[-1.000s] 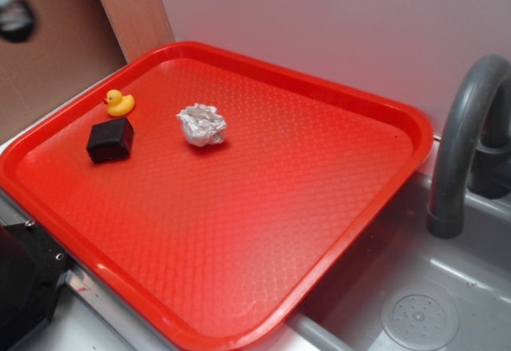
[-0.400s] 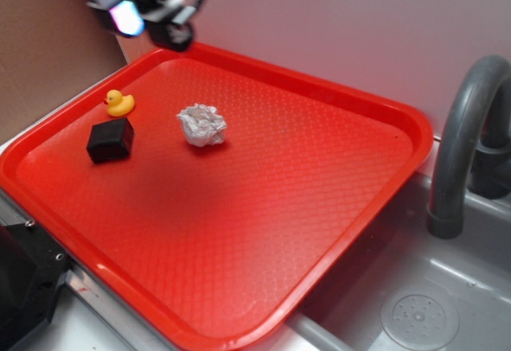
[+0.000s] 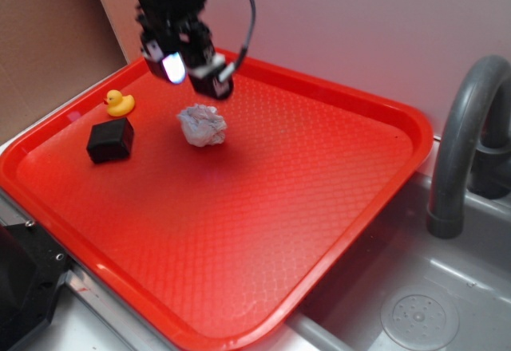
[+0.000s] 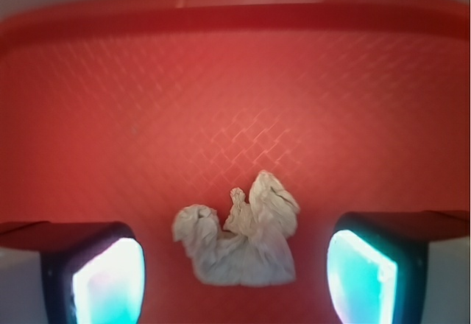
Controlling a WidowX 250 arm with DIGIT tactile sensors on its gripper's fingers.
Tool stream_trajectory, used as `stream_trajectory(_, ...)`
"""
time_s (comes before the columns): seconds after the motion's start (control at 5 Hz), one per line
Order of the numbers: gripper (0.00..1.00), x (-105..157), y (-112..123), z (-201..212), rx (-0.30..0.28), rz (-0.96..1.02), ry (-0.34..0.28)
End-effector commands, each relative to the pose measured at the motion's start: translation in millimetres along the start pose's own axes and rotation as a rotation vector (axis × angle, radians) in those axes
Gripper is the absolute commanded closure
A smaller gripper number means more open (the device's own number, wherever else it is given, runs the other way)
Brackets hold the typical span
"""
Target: Grab the white paper.
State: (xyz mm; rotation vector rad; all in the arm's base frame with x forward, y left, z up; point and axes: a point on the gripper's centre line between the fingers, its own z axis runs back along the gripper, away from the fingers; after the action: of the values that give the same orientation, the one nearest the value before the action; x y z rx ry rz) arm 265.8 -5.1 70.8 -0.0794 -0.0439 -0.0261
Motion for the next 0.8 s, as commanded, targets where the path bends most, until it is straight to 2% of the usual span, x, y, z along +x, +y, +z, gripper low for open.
stream_trajectory(0.0,0.00,-10,3,-39,0.030,-0.050,0.087)
stream_trajectory(0.2,1.00,-7,-4,-55,0.068,-0.052,0.121)
stream_trajectory(0.6,1.00,-8,-11,-50,0.037,-0.056,0.113)
